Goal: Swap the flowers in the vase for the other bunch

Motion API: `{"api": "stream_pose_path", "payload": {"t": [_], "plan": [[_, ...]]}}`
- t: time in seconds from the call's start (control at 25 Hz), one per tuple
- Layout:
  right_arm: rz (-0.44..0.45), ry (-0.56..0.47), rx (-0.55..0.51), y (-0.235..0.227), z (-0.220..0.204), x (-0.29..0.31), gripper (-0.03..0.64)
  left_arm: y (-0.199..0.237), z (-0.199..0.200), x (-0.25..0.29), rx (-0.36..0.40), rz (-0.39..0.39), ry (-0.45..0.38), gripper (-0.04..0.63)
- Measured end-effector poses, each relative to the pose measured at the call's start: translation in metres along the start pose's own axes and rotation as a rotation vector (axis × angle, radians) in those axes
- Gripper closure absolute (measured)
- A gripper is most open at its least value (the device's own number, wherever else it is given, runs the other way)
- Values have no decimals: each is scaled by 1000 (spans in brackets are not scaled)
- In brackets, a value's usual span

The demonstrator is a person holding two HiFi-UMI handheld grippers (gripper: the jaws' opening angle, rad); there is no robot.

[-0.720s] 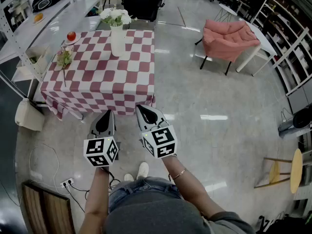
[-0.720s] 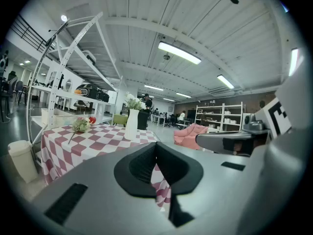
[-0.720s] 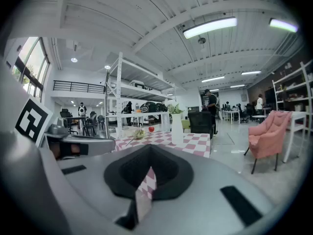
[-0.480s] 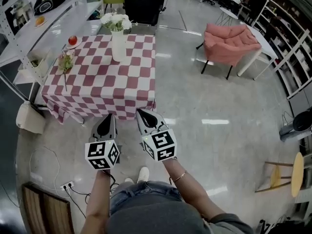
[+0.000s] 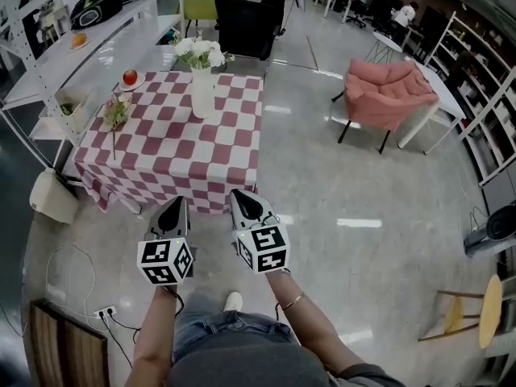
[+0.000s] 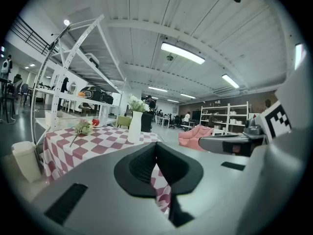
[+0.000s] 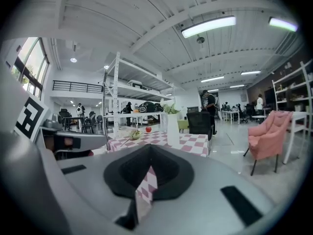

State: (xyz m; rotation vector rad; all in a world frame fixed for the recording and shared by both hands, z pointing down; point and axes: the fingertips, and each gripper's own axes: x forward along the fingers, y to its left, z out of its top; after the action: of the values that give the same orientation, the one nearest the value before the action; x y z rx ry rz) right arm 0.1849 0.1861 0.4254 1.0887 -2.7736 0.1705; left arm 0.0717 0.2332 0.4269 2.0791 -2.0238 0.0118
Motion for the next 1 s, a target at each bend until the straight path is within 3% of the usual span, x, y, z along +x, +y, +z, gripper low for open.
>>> {"api": "stream_pose_path", "payload": {"t": [0.16,0.64,1.0], "plan": [[8,8,-35,-1,1,5,606,4,5,8,8,7,-1,578],[0,15,-6,-29,12,54,606,20,22,65,12,-24,-3,578],[-6,33,0,-38,22,145,606,80,35,137,-12,-42,2,578]]}}
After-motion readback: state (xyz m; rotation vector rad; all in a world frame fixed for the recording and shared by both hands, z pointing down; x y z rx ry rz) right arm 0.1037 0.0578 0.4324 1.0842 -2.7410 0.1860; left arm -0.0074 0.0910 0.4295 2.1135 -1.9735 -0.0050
